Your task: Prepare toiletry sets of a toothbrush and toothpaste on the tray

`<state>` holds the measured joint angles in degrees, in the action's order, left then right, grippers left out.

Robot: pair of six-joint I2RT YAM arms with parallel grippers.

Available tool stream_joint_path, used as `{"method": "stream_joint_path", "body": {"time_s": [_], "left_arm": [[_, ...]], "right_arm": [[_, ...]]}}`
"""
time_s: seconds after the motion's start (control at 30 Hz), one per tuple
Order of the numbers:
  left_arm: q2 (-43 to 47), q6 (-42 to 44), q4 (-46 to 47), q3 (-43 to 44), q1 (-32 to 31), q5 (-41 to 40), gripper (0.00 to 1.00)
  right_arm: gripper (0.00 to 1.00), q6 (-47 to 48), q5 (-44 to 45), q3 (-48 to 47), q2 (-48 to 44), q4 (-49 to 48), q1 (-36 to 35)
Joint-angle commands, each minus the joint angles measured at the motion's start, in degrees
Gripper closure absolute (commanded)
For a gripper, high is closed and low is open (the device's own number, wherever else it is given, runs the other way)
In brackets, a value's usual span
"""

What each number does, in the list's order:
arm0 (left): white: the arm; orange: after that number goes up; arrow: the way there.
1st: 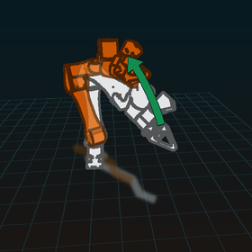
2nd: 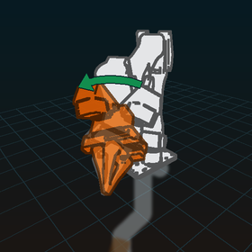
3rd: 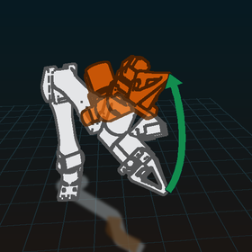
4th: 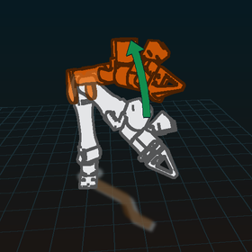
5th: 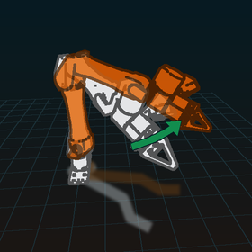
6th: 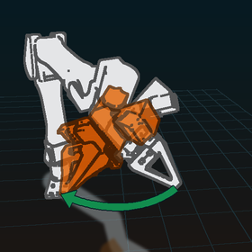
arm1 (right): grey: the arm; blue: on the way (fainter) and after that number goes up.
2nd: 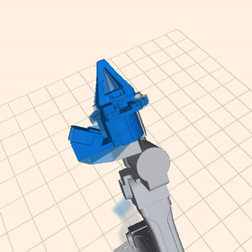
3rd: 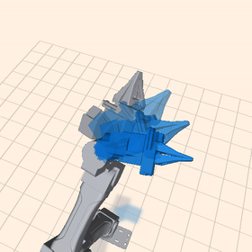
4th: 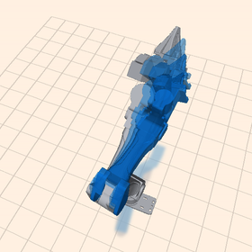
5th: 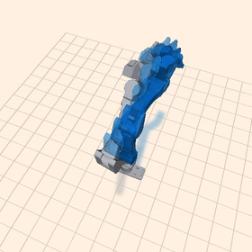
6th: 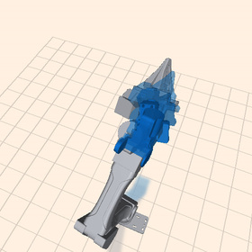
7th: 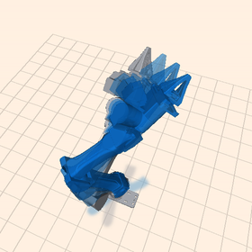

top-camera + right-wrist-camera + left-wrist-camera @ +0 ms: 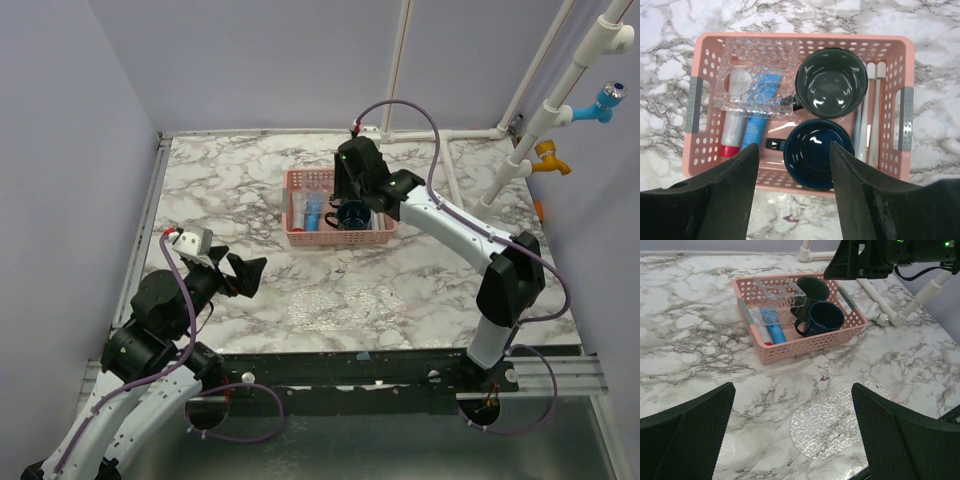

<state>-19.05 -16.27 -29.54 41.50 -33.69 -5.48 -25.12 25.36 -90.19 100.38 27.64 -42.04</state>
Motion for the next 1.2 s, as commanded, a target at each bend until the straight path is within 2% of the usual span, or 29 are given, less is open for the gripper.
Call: {"method": "stream_joint_path", "body": {"time_s": [0.0,0.2,0.5,1.17], "left_arm": [[0.0,0.1,-0.5,0.0,0.5,-0.3,0.01],[0.1,0.1,-0.5,0.0,0.4,-0.2,0.01],[0.3,0.2,-0.4,0.0,0.4,-0.1,0.01],[1.4,0.2,-0.2,0.0,0.4,1.6,0.01]], "right_arm": [[0.39,1.4,-6.0,-5.0,4.6,1.5,1.2],[0.42,-1.3,-9.3,-11.3,11.2,1.4,3.0],[0.47,-2.7,-9.5,-24.0,22.5,5.5,3.3],[0.54,-5.6,-12.7,-31.1,32.2,8.4,4.2]]}}
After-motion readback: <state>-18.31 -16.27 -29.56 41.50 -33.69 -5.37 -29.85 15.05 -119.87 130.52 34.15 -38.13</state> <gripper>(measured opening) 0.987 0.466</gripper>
